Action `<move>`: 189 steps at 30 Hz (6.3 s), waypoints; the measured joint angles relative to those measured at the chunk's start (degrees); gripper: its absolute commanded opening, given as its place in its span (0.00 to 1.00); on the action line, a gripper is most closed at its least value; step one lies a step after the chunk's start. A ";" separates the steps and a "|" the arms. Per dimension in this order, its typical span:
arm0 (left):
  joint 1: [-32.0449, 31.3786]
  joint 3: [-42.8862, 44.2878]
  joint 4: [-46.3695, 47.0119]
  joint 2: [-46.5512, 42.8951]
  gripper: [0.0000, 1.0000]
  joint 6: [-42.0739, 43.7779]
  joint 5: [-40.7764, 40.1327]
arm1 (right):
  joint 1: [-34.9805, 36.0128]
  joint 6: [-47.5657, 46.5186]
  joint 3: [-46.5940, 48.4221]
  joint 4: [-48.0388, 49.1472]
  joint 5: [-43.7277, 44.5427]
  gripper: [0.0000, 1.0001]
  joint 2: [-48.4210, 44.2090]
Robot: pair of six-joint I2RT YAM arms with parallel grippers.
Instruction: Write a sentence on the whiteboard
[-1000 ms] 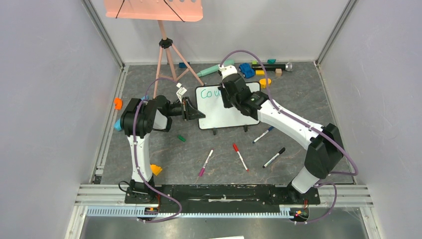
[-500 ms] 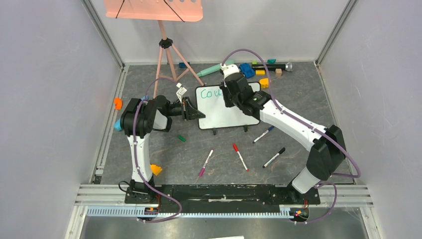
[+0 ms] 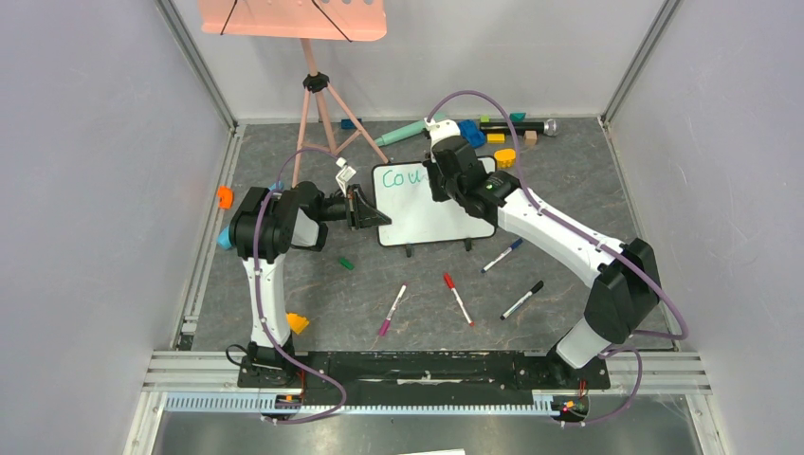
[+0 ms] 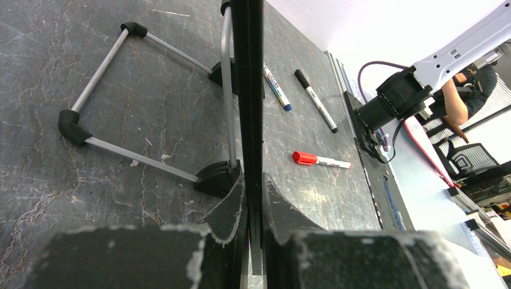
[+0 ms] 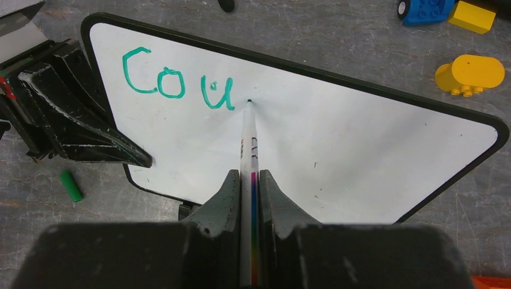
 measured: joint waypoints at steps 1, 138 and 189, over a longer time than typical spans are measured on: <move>0.00 0.00 0.00 0.00 0.02 0.00 0.00 | 0.00 0.00 0.00 0.00 0.00 0.00 0.00; 0.26 0.00 0.02 0.00 0.02 0.00 0.22 | -4.11 -0.31 -2.69 1.29 -2.01 0.00 -3.43; 0.50 0.00 -0.13 0.00 0.02 -0.02 -0.13 | -4.55 -1.49 -2.58 0.72 -1.99 0.00 -1.95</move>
